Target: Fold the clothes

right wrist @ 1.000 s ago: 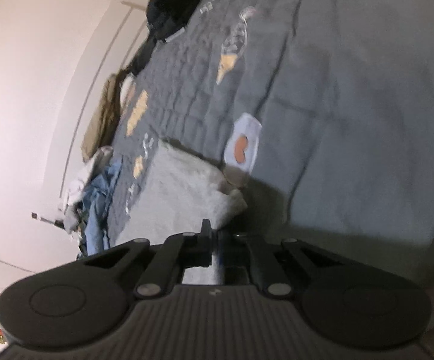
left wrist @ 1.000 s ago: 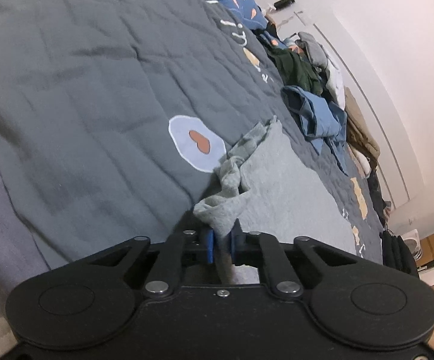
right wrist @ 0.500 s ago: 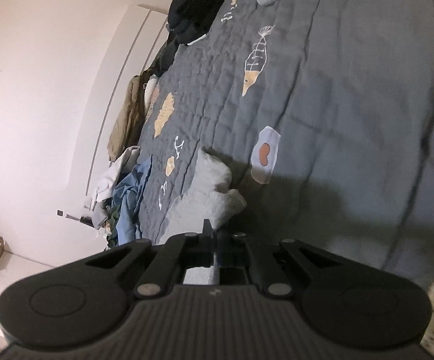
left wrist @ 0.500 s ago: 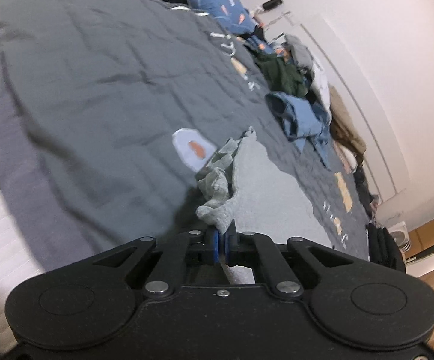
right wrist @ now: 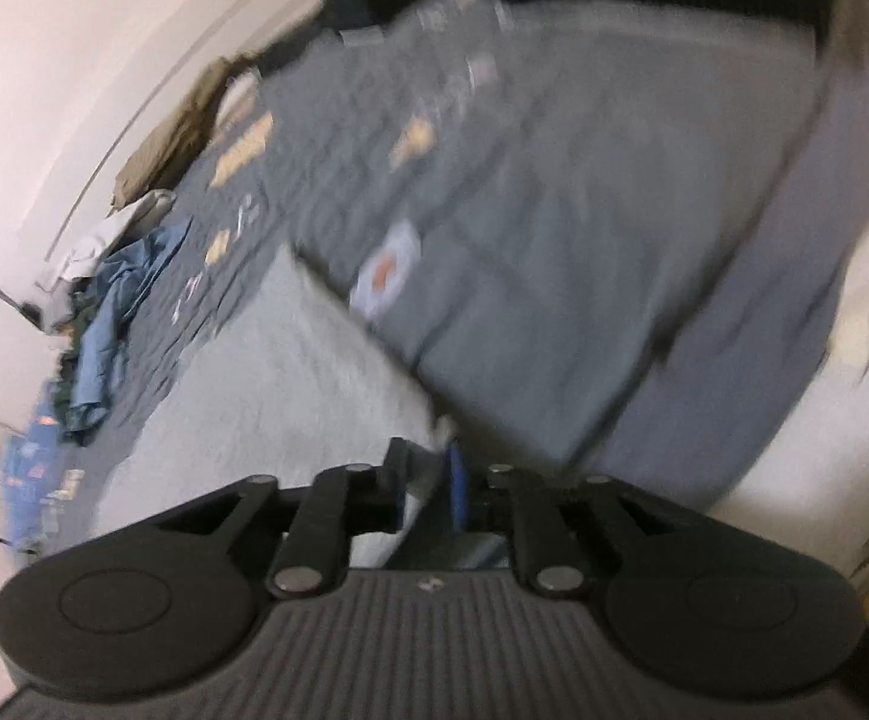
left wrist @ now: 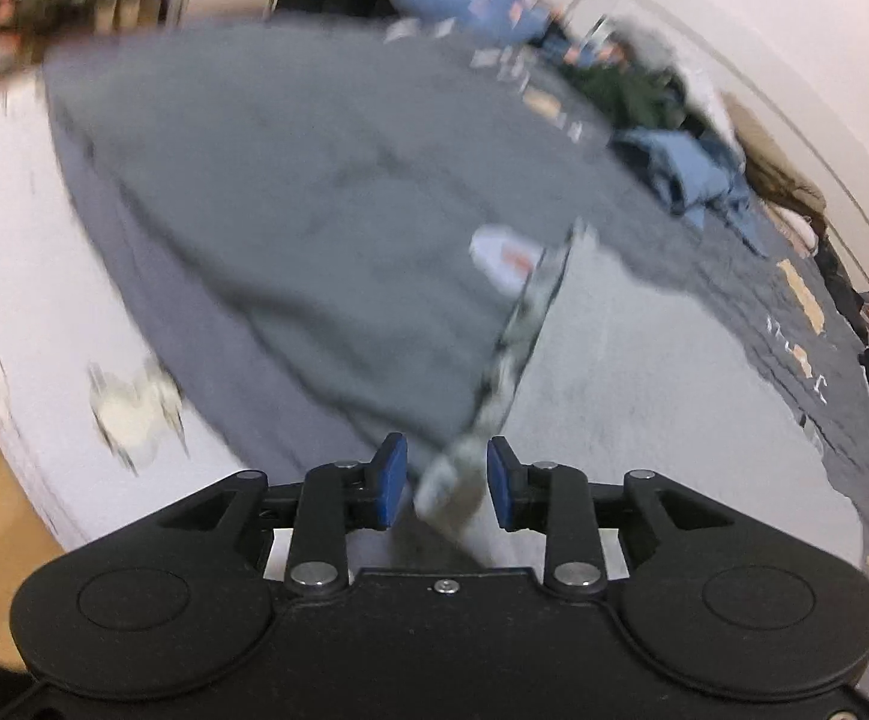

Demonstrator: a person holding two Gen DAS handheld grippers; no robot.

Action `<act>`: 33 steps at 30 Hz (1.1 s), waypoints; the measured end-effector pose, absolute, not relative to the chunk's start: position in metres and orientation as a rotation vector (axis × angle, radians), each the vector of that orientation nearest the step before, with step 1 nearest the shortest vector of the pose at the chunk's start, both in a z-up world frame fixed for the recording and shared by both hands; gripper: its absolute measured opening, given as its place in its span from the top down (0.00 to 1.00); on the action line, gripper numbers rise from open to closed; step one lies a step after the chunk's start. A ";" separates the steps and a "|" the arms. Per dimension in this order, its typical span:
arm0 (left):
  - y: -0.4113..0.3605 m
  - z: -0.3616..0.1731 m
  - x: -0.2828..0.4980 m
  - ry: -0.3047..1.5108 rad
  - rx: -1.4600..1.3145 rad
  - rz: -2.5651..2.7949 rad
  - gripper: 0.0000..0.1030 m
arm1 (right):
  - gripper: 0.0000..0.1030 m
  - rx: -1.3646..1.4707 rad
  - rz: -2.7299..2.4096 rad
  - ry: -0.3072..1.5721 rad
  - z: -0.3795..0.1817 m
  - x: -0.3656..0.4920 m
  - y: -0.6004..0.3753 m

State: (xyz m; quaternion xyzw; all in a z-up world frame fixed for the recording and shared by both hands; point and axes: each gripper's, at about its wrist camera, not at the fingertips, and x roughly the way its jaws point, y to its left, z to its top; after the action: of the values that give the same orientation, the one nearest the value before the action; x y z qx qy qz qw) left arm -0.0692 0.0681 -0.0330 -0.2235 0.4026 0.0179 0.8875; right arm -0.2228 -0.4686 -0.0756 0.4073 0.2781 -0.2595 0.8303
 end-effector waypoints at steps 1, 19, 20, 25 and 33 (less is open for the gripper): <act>0.066 -0.027 -0.068 0.815 -0.442 0.029 0.71 | 0.75 0.815 -0.567 0.566 -0.068 -0.223 -0.467; 0.001 -0.007 0.032 0.669 -0.087 -0.143 0.65 | 0.56 0.440 -0.235 0.629 -0.018 -0.059 -0.484; 0.001 -0.010 0.041 0.672 -0.083 -0.139 0.65 | 0.56 0.435 -0.234 0.642 -0.021 -0.048 -0.487; -0.002 -0.021 0.085 0.713 -0.081 -0.157 0.65 | 0.56 0.398 -0.173 0.698 -0.035 -0.013 -0.501; -0.015 -0.045 0.133 0.789 -0.114 -0.175 0.65 | 0.56 0.349 -0.115 0.735 -0.051 0.011 -0.504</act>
State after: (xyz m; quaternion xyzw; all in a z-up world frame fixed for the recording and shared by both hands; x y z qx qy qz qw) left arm 0.1331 -0.0153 -0.0448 -0.0556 0.3834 -0.0851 0.9180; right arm 0.0106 -0.5037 -0.0510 0.1698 0.3574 -0.0559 0.9167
